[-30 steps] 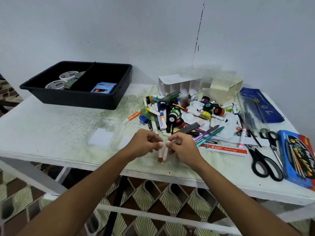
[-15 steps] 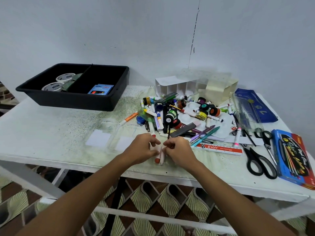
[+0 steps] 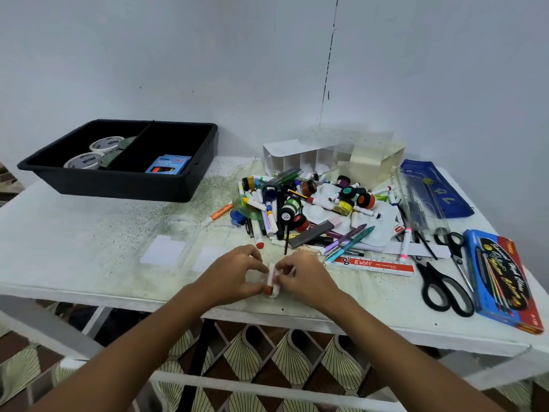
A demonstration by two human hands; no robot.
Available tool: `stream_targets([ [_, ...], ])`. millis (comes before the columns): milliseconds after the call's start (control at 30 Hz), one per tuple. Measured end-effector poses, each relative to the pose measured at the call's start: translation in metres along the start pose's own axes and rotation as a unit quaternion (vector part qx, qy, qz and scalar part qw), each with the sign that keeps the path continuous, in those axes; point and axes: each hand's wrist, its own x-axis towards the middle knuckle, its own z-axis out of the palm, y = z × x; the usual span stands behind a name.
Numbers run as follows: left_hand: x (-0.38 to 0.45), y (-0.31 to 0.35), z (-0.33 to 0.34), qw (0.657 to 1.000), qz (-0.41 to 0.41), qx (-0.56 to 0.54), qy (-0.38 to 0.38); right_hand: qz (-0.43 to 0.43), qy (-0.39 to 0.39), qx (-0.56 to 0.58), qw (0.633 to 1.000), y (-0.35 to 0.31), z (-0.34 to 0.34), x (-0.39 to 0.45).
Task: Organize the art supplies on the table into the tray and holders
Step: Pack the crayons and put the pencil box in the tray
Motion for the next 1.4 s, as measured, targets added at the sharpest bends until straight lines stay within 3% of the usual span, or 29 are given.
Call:
stream_targets([
  [200,0.018,0.002,-0.007,0.998,0.035,-0.02,0.037,-0.025,0.024,0.059,0.998,0.012,-0.031,-0.006],
  [467,0.088,0.039,0.0,0.991,0.097,-0.014,0.086,0.077,0.083,0.119,0.986,0.062,-0.097,0.0],
  [800,0.172,0.053,0.012,0.985,0.059,0.064,0.147,0.128,0.119,0.004,0.985,0.115,-0.141,0.033],
  [1100,0.21,0.046,0.014,0.979,0.082,0.149,0.115,0.12,0.099,-0.135,0.979,0.112,-0.119,0.061],
  [1400,0.211,0.046,0.011,0.979,0.106,0.153,0.089,0.17,0.082,-0.071,0.98,0.106,-0.12,0.066],
])
